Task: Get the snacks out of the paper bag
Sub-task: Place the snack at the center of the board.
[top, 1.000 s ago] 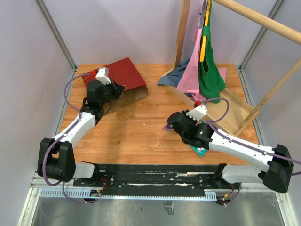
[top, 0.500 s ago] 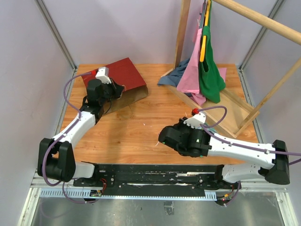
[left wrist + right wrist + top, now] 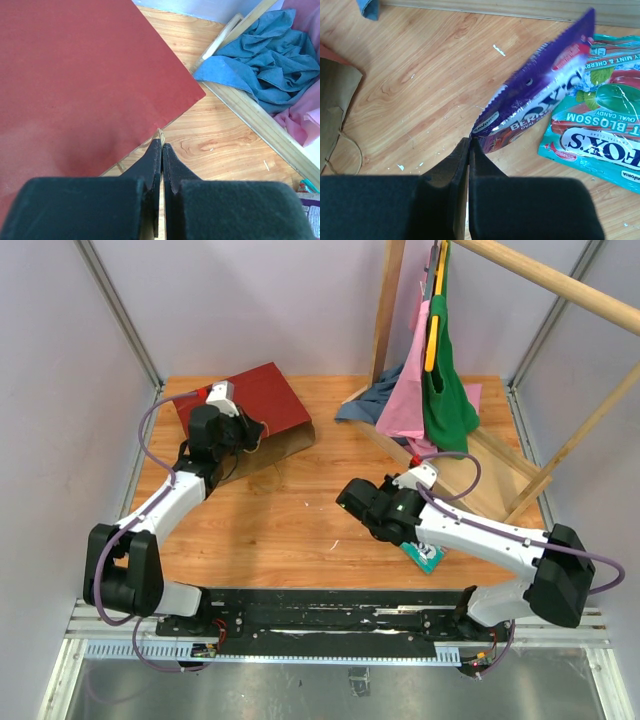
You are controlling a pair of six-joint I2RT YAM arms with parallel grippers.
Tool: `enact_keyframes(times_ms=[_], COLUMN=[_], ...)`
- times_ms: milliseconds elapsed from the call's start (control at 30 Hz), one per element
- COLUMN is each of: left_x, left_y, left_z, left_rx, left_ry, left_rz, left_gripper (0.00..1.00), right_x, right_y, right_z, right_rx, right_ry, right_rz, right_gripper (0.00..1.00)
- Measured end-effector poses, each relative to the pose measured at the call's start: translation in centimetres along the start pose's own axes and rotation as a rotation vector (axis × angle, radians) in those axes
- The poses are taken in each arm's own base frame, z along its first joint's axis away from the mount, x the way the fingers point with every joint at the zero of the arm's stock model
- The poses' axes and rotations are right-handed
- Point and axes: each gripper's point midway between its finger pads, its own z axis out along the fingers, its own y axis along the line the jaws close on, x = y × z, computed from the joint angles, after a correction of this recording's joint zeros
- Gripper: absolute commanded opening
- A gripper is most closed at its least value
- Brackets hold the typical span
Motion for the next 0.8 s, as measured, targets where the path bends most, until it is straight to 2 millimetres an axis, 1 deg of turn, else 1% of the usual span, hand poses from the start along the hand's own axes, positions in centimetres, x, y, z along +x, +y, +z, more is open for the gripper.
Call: enact_keyframes(times_ms=[133, 233, 300, 400, 467, 533, 600, 700, 800], left_x=[0.1, 0.2, 0.2, 0.3, 0.4, 0.6, 0.7, 0.8, 0.7], left_y=[0.1, 0.1, 0.1, 0.2, 0.3, 0.3, 0.3, 0.4, 0.3], left_z=[0.1, 0.2, 0.2, 0.2, 0.1, 0.1, 0.1, 0.0, 0.0], left_rx=[-0.004, -0.005, -0.005, -0.007, -0.010, -0.012, -0.013, -0.015, -0.017], left_ry=[0.005, 0.007, 0.007, 0.011, 0.018, 0.024, 0.028, 0.032, 0.037], left_rz=[0.000, 0.000, 0.001, 0.002, 0.001, 0.000, -0.001, -0.002, -0.003], left_gripper=[0.01, 0.01, 0.01, 0.00, 0.01, 0.01, 0.00, 0.01, 0.00], right_x=[0.0, -0.1, 0.1, 0.9, 1.6, 1.9, 2.3, 2.7, 2.1], right_y=[0.3, 0.8, 1.5, 2.9, 3.3, 3.1, 2.8, 2.2, 2.1], right_z=[0.0, -0.8, -2.3, -5.6, -7.2, -7.9, -7.9, -7.0, -4.4], right_rx=[-0.011, -0.032, -0.066, -0.142, -0.181, -0.202, -0.218, -0.196, -0.123], right_ry=[0.004, 0.002, 0.004, 0.042, 0.093, 0.134, 0.161, 0.177, 0.171], right_rz=[-0.031, -0.059, -0.083, -0.096, -0.081, -0.062, -0.036, -0.012, 0.057], right_gripper=[0.01, 0.01, 0.00, 0.01, 0.01, 0.01, 0.01, 0.01, 0.01])
